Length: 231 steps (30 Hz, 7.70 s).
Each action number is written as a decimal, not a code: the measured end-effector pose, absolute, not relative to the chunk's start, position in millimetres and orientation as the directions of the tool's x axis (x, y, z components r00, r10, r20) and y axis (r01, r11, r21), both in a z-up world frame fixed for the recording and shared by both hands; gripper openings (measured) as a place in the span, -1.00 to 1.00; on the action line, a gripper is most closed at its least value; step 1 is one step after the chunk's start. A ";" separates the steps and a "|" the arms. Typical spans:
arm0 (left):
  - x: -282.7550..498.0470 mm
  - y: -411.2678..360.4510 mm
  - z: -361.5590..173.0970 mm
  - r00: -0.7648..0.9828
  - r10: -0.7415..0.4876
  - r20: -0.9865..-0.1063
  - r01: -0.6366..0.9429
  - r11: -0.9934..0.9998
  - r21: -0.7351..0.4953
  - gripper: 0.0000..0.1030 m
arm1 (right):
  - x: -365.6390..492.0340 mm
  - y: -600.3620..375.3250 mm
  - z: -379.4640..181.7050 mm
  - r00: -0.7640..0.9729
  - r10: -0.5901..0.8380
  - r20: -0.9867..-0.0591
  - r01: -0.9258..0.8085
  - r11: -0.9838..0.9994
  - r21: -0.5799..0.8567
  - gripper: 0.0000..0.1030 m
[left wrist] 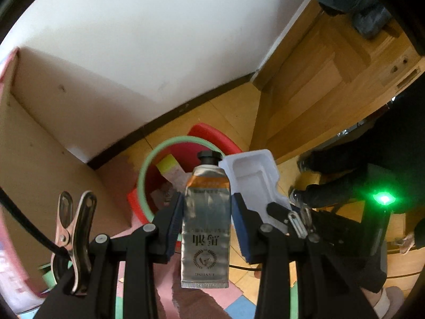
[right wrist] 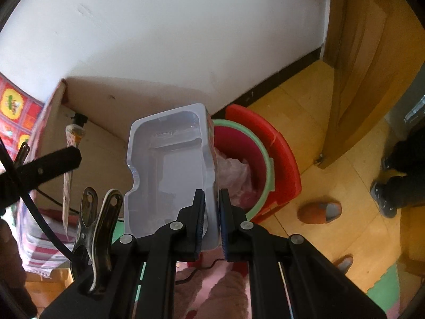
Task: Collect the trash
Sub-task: 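Open both tools over the bucket to drop the tray and tube, then raise both empty tools and turn them back toward the bed, then move both open tools to the teal wipes packet on the bed, then close both tools on the teal wipes packet edges and lift it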
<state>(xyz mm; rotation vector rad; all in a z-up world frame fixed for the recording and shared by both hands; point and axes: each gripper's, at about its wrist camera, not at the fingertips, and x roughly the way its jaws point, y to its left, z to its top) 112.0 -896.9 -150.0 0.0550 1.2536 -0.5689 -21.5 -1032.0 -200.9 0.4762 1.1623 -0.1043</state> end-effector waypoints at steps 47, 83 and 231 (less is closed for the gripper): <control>122.0 -917.1 -210.9 0.180 -0.298 -0.937 0.342 0.912 -0.224 -0.21 | -5.1 -1033.3 -271.3 0.348 0.187 -0.919 0.263 0.921 0.287 -0.40; -16.9 -753.6 -49.7 0.328 -0.360 -0.873 0.333 0.909 -0.250 -0.21 | -119.5 -902.8 -98.1 0.521 0.126 -0.844 0.153 0.959 0.238 -0.30; 138.5 84.2 -51.0 0.488 -0.064 -0.871 -0.239 0.949 -0.203 -0.07 | 184.2 -63.2 -52.3 0.340 0.474 -0.812 -0.384 0.858 0.340 -0.23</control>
